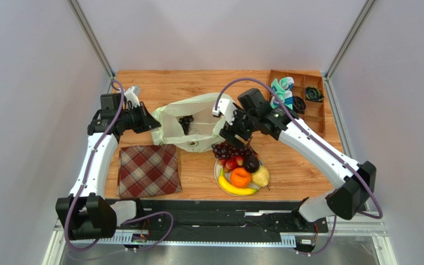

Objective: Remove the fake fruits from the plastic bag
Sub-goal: Adjust the plastic bag at the center of the board.

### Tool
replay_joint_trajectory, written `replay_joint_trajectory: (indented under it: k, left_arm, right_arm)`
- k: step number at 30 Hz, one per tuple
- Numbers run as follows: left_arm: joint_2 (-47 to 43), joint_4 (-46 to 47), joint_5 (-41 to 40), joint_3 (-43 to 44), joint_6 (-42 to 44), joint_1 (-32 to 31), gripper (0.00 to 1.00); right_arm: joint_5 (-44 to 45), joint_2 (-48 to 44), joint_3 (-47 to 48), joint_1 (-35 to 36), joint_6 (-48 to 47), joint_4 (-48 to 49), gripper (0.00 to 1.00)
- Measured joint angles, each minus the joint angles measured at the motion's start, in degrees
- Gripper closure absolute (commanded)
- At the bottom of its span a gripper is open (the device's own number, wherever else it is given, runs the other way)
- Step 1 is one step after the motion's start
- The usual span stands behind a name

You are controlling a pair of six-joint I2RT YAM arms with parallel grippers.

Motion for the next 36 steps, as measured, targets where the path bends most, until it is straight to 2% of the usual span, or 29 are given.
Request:
replay_joint_trajectory:
  k: [5, 16, 19, 20, 22, 23, 24, 25, 28, 36]
  left_arm:
    - [2.8, 0.6, 0.6, 0.7, -0.1, 0.0, 1.0]
    - [3.0, 1.1, 0.9, 0.7, -0.2, 0.0, 1.0]
    - [3.0, 1.3, 0.9, 0.8, -0.2, 0.0, 1.0]
    - [3.0, 1.3, 0.9, 0.8, -0.2, 0.0, 1.0]
    - [3.0, 1.3, 0.9, 0.8, -0.2, 0.0, 1.0]
    - [3.0, 1.3, 0.9, 0.8, -0.2, 0.0, 1.0]
    - [3.0, 1.3, 0.9, 0.8, -0.2, 0.0, 1.0]
    - [3.0, 1.3, 0.9, 0.8, -0.2, 0.0, 1.0]
    - [3.0, 1.4, 0.9, 0.9, -0.2, 0.0, 1.0]
    - [3.4, 2.5, 0.9, 1.8, -0.3, 0.0, 1.0]
  right_arm:
    - [0.0, -3.5, -3.9, -1.2, -2.1, -4.5, 0.23]
    - [0.6, 6.1, -4.4, -3.8, -2.8, -5.2, 0.26]
    - [1.2, 8.0, -4.3, -4.5, -2.9, -5.2, 0.39]
    - [1.2, 8.5, -4.2, -4.8, -3.0, -5.2, 0.48]
    - [0.9, 10.0, -3.5, -5.1, -3.4, -5.5, 0.59]
    - [0.6, 10.5, -3.1, -5.1, -3.5, -5.7, 0.7]
    - [0.0, 10.9, -2.7, -5.2, -3.6, -6.0, 0.76]
    - [-0.5, 11.1, -2.3, -5.2, -3.9, -6.3, 0.86]
    - [-2.1, 11.1, -1.0, -5.2, -4.6, -8.1, 0.94]
    - [-4.2, 7.6, 1.2, -5.2, -6.4, -13.8, 1.0]
